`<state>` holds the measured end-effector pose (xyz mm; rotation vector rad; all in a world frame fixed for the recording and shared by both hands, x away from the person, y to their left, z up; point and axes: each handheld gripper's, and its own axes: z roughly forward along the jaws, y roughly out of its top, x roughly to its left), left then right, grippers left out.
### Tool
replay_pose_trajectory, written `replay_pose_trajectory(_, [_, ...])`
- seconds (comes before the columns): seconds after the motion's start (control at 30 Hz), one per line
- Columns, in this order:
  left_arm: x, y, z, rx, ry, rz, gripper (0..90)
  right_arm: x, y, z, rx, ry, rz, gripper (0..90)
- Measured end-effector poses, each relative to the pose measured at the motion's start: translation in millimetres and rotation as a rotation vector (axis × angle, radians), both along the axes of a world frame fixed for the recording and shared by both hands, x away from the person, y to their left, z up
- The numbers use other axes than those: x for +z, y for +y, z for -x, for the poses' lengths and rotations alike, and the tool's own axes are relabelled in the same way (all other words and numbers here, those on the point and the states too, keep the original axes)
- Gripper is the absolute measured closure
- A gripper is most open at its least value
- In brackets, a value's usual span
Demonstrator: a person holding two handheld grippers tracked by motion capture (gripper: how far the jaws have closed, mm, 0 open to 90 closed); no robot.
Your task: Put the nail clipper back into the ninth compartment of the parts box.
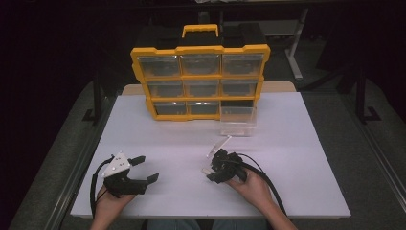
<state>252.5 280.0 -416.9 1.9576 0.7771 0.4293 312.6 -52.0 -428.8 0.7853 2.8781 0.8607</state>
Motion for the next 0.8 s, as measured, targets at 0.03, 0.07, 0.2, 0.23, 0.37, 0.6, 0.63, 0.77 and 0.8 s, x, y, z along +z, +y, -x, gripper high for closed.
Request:
replay_pose_trajectory(0.03, [0.0,-0.2,0.0,0.000,-0.001,0.001,18.2,-0.7,1.9,1.1,0.004,-0.003,0.010,61.4])
replay_pose_trajectory(0.07, [0.0,-0.2,-0.1,0.000,-0.001,0.001,18.2,-1.3,2.4,1.1,0.005,-0.008,0.014,62.6])
replay_pose_trajectory(0.2, [-0.1,-0.3,-0.1,-0.001,-0.001,0.000,18.2,-2.2,4.6,2.9,0.006,-0.025,0.032,67.4])
replay_pose_trajectory(0.23, [-0.1,-0.2,0.0,-0.001,-0.001,0.001,18.2,-2.1,4.9,3.2,0.008,-0.027,0.034,68.5])
replay_pose_trajectory(0.37, [-0.1,-0.2,0.0,-0.002,-0.001,0.001,18.2,-1.9,6.1,4.7,0.010,-0.035,0.040,72.3])
replay_pose_trajectory(0.6, [-0.2,-0.3,-0.1,-0.001,0.000,0.002,18.2,-2.3,6.3,5.7,0.005,-0.046,0.044,74.7])
replay_pose_trajectory(0.63, [-0.1,-0.1,0.0,-0.001,0.002,0.001,18.2,-2.7,5.7,5.5,0.006,-0.053,0.044,74.8])
replay_pose_trajectory(0.77, [-0.4,1.1,-0.9,-0.003,0.000,-0.003,18.2,-3.5,4.1,6.6,0.004,-0.055,0.031,75.3])
replay_pose_trajectory(0.8, [-0.5,0.9,-0.9,-0.001,0.002,-0.001,18.1,-3.7,3.9,6.8,0.005,-0.057,0.026,75.4])
